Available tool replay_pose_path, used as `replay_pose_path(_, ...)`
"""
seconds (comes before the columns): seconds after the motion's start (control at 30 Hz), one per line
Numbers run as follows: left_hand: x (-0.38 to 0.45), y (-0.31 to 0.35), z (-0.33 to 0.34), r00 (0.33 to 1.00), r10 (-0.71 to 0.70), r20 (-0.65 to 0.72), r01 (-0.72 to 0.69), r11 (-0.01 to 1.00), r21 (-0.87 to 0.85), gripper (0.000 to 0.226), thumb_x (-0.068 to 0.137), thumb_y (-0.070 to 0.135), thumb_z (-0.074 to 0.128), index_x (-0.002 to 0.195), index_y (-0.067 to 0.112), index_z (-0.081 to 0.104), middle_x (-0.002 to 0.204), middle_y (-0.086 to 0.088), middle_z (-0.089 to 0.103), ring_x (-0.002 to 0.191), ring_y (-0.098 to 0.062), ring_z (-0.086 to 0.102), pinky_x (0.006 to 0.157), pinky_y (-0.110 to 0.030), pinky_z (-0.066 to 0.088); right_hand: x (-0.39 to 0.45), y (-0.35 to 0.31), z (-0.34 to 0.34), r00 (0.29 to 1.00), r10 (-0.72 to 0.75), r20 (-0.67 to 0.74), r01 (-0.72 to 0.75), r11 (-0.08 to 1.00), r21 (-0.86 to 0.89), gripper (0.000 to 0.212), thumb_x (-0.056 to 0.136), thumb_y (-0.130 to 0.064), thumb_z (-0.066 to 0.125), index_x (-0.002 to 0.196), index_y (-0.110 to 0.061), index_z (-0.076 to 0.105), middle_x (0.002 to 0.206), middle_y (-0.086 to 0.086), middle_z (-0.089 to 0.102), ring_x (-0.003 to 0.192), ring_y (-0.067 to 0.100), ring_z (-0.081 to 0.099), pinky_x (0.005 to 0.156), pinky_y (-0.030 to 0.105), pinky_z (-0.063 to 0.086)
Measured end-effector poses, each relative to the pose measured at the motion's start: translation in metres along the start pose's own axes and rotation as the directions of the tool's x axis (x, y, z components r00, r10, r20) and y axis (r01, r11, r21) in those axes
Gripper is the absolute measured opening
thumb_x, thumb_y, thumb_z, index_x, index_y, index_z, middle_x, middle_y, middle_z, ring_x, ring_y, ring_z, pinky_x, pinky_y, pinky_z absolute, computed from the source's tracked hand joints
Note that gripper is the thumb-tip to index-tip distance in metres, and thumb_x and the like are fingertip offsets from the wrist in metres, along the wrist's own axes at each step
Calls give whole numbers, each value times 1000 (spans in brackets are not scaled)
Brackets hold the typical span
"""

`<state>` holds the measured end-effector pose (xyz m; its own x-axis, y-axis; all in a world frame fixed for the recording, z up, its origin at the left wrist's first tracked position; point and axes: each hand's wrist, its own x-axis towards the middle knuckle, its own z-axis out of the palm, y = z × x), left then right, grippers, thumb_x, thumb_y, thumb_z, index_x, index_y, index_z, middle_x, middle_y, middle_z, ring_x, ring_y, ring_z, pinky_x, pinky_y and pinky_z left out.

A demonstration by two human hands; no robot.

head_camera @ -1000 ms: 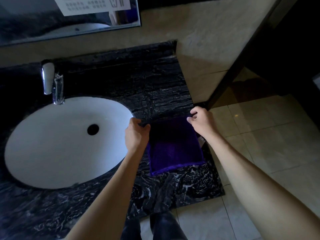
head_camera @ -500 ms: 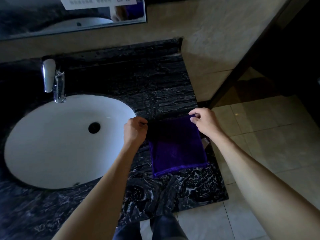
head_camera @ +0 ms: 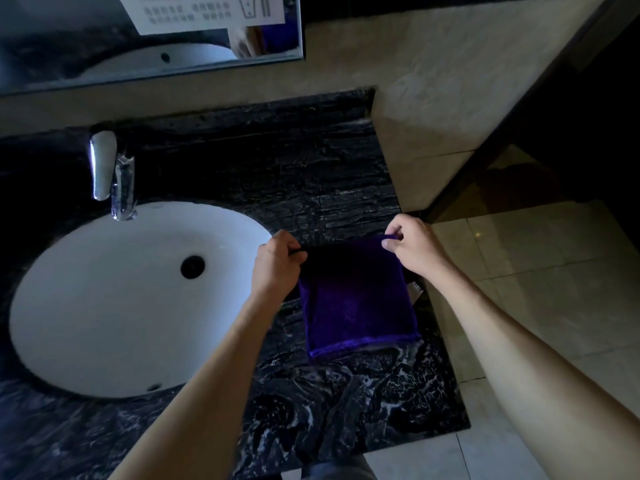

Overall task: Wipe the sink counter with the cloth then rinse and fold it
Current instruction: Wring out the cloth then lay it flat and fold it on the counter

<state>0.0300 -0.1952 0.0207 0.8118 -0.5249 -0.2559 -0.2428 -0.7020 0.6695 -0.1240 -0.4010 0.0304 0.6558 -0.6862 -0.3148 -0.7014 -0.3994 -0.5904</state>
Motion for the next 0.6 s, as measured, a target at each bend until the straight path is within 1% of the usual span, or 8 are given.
replay_pose_path(0.07,11,1,-4,1000,-12,-16,11,999,-39,15,83,7,75,96,8,69,85,-5,66,81,-20,61,73,-28,47,11,-3,1,1000,-1,-28,2,999,32,13,85,-15,76,84,-21,64,92,4,69,87,24,65,70,32,47)
replay_pose_path(0.13,23,4,-7,999,-13,-34,11,998,-56,19,81,5,77,100,7,74,83,-5,66,81,-17,60,75,-24,45,24,-8,3,999,-14,-43,16,998,59,12,85,-11,76,90,-19,69,93,5,70,85,22,65,63,26,43)
replay_pose_path(0.2,37,8,-10,998,-13,-62,9,998,-66,17,80,4,77,97,6,77,81,-7,69,79,-16,62,75,-23,45,38,-14,5,997,-33,-64,38,995,90,14,86,-7,75,97,-15,72,93,5,70,86,19,64,61,16,40)
replay_pose_path(0.3,59,16,-15,994,-16,-109,6,996,-93,11,79,3,78,91,5,78,73,-2,66,76,-18,64,71,-23,46,60,-26,5,991,-49,-125,63,991,114,14,87,-5,73,100,-11,73,90,2,66,83,15,59,57,3,33)
replay_pose_path(0.33,67,18,-17,992,-17,-122,5,995,-98,11,80,3,78,90,6,78,72,0,65,76,-17,64,71,-23,46,68,-30,5,988,-55,-145,74,989,128,14,87,-4,72,100,-9,73,88,1,64,82,15,57,56,2,35)
replay_pose_path(0.47,101,24,-23,989,-14,-145,-1,995,-101,9,81,5,78,90,7,77,73,1,64,77,-16,64,72,-24,47,99,-47,2,984,-55,-169,81,985,151,10,88,-4,70,98,-7,73,82,1,63,78,15,56,57,8,32)
replay_pose_path(0.57,128,28,-25,990,-22,-136,9,995,-102,8,83,7,77,91,9,77,77,0,67,80,-18,68,74,-29,54,123,-57,1,985,-34,-167,62,985,160,9,89,-5,70,98,-7,72,83,3,63,79,17,57,63,24,37)
replay_pose_path(0.6,136,29,-26,991,-20,-135,7,995,-95,8,84,8,76,91,11,76,78,-1,68,80,-18,68,75,-31,56,130,-60,1,985,-27,-170,55,985,162,9,90,-5,70,98,-7,72,84,3,64,80,18,58,66,25,37)
